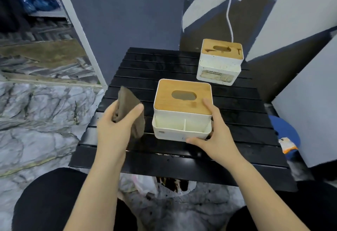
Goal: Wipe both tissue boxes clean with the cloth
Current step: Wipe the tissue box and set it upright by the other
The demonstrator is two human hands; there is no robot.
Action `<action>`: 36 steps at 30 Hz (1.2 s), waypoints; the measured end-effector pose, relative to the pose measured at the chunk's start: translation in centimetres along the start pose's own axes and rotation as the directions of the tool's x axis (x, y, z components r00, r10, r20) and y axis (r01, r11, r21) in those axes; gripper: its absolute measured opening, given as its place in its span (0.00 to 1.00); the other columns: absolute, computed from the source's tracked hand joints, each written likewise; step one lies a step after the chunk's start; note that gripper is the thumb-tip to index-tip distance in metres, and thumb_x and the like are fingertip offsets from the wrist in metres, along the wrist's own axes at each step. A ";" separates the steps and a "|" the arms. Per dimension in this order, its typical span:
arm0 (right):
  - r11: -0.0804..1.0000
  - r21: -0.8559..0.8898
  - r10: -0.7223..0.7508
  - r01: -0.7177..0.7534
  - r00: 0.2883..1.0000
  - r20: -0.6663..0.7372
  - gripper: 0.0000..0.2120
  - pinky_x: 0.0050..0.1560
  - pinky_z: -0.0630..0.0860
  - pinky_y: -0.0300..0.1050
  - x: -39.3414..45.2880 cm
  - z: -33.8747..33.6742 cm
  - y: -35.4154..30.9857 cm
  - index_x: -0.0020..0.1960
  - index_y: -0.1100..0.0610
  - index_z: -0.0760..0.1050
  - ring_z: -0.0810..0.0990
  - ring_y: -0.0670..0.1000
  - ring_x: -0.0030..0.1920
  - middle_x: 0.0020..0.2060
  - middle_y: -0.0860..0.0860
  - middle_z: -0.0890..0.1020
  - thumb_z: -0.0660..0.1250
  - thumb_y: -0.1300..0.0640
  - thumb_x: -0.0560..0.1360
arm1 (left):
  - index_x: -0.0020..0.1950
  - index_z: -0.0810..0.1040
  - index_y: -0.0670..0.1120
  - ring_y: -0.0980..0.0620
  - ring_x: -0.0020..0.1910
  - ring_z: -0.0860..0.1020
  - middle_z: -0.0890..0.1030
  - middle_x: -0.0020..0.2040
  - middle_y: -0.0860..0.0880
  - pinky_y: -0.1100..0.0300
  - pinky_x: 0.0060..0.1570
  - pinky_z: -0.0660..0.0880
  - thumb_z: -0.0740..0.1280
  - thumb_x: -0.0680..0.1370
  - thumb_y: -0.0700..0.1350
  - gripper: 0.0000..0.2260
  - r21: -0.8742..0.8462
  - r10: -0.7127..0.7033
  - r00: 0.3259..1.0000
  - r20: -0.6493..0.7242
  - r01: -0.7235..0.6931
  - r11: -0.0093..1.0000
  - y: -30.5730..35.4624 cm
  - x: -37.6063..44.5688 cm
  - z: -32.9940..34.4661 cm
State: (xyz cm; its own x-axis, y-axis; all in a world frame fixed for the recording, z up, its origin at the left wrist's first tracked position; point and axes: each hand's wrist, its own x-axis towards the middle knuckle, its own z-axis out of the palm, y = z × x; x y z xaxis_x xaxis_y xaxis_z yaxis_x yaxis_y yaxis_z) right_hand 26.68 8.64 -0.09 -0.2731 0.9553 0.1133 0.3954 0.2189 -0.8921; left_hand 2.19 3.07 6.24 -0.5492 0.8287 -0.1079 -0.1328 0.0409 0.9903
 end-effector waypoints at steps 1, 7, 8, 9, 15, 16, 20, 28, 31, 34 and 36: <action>1.000 -0.003 0.006 -0.006 1.000 0.001 0.56 0.71 0.74 0.55 0.0 0.0 0.0 0.77 0.30 0.55 0.73 0.46 0.71 0.73 0.42 0.71 0.85 0.58 0.64 | 0.65 0.81 0.52 0.55 0.60 0.82 0.84 0.60 0.54 0.57 0.61 0.79 0.77 0.75 0.50 0.19 0.080 0.140 0.990 0.033 -0.142 0.987 1.0 -0.4 1.0; 1.000 -0.012 0.004 -0.004 1.000 -0.011 0.56 0.71 0.74 0.56 -0.2 0.0 -0.1 0.78 0.32 0.54 0.75 0.47 0.70 0.73 0.43 0.74 0.85 0.56 0.64 | 0.80 0.62 0.58 0.57 0.81 0.51 0.58 0.82 0.56 0.49 0.80 0.47 0.54 0.84 0.62 0.25 0.527 0.103 0.612 0.784 -0.744 0.411 1.6 0.4 6.4; 1.000 -0.014 0.003 -0.003 1.000 -0.007 0.56 0.71 0.74 0.56 -0.2 -0.1 -0.2 0.78 0.32 0.54 0.75 0.47 0.71 0.73 0.42 0.74 0.85 0.56 0.64 | 0.81 0.60 0.58 0.55 0.81 0.52 0.58 0.82 0.54 0.49 0.80 0.50 0.58 0.84 0.59 0.25 0.541 0.050 0.578 0.815 -0.787 0.296 1.4 1.3 6.4; 1.000 -0.013 0.002 -0.002 1.000 -0.004 0.56 0.71 0.73 0.56 -0.1 -0.1 -0.2 0.78 0.31 0.54 0.75 0.47 0.71 0.73 0.42 0.73 0.85 0.55 0.65 | 0.81 0.59 0.59 0.53 0.81 0.54 0.58 0.82 0.53 0.48 0.80 0.53 0.63 0.82 0.57 0.28 0.532 0.033 0.552 0.833 -0.817 0.224 1.4 2.1 6.2; 1.000 -0.008 -0.004 0.005 1.000 0.017 0.55 0.70 0.74 0.58 -0.1 -0.6 -0.2 0.78 0.29 0.55 0.75 0.48 0.71 0.73 0.40 0.73 0.84 0.56 0.65 | 0.82 0.59 0.52 0.43 0.74 0.70 0.69 0.78 0.44 0.43 0.68 0.73 0.78 0.71 0.44 0.44 0.308 0.058 0.303 0.951 -0.942 -0.133 0.4 6.0 5.7; 1.000 -0.006 -0.004 0.004 1.000 0.021 0.55 0.70 0.74 0.58 -0.1 -0.7 -0.2 0.78 0.29 0.55 0.75 0.48 0.71 0.72 0.40 0.74 0.84 0.56 0.66 | 0.82 0.61 0.49 0.41 0.73 0.71 0.70 0.76 0.42 0.43 0.65 0.76 0.79 0.70 0.41 0.45 0.284 0.078 0.274 0.958 -0.944 -0.169 0.2 6.0 5.6; 1.000 0.006 0.000 0.000 0.999 0.034 0.54 0.70 0.75 0.57 -0.1 -0.8 0.0 0.78 0.30 0.56 0.77 0.47 0.69 0.71 0.41 0.75 0.84 0.57 0.66 | 0.77 0.69 0.45 0.39 0.69 0.77 0.75 0.72 0.39 0.46 0.56 0.82 0.77 0.67 0.30 0.40 0.212 0.233 0.165 0.958 -0.958 -0.195 0.1 6.0 4.4; 0.993 0.107 0.043 -0.048 0.998 0.052 0.60 0.72 0.73 0.50 -0.4 -0.4 0.2 0.81 0.33 0.47 0.71 0.42 0.73 0.74 0.33 0.69 0.83 0.61 0.67 | 0.62 0.81 0.50 0.73 0.44 0.76 0.81 0.45 0.70 0.74 0.47 0.70 0.75 0.73 0.32 0.21 0.348 0.484 0.686 0.543 -0.709 0.614 2.4 5.8 1.2; 0.979 0.188 0.079 -0.079 0.997 0.007 0.59 0.74 0.72 0.49 -1.1 0.1 0.4 0.82 0.38 0.48 0.70 0.39 0.74 0.75 0.34 0.68 0.83 0.61 0.67 | 0.73 0.71 0.55 0.68 0.61 0.77 0.80 0.60 0.68 0.71 0.61 0.71 0.80 0.66 0.41 0.37 0.340 0.150 0.767 0.624 -0.439 0.832 1.5 4.8 -1.1; 0.981 0.182 0.073 -0.070 0.997 -0.011 0.49 0.69 0.76 0.47 -1.0 0.7 0.2 0.80 0.38 0.57 0.75 0.37 0.68 0.67 0.30 0.76 0.81 0.59 0.70 | 0.81 0.51 0.60 0.49 0.74 0.70 0.77 0.66 0.56 0.47 0.75 0.67 0.85 0.64 0.47 0.57 0.371 -0.156 0.678 0.718 -0.183 0.910 -2.1 2.3 -1.1; 0.982 0.179 0.070 -0.065 0.997 -0.021 0.47 0.68 0.76 0.49 -0.6 0.9 0.1 0.79 0.38 0.58 0.76 0.37 0.67 0.66 0.31 0.77 0.81 0.59 0.71 | 0.81 0.43 0.64 0.62 0.76 0.65 0.68 0.74 0.65 0.57 0.75 0.65 0.86 0.63 0.48 0.62 0.384 -0.101 0.755 0.648 -0.210 0.899 -4.5 0.9 0.3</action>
State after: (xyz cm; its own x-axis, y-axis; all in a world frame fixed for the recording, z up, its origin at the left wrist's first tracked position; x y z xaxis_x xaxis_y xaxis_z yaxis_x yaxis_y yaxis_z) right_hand 26.07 7.94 -0.69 -0.2267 0.9721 0.0597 0.2489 0.1171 -0.9614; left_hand 2.50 3.77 1.70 0.1340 0.9832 -0.1243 0.3126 0.0771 0.9468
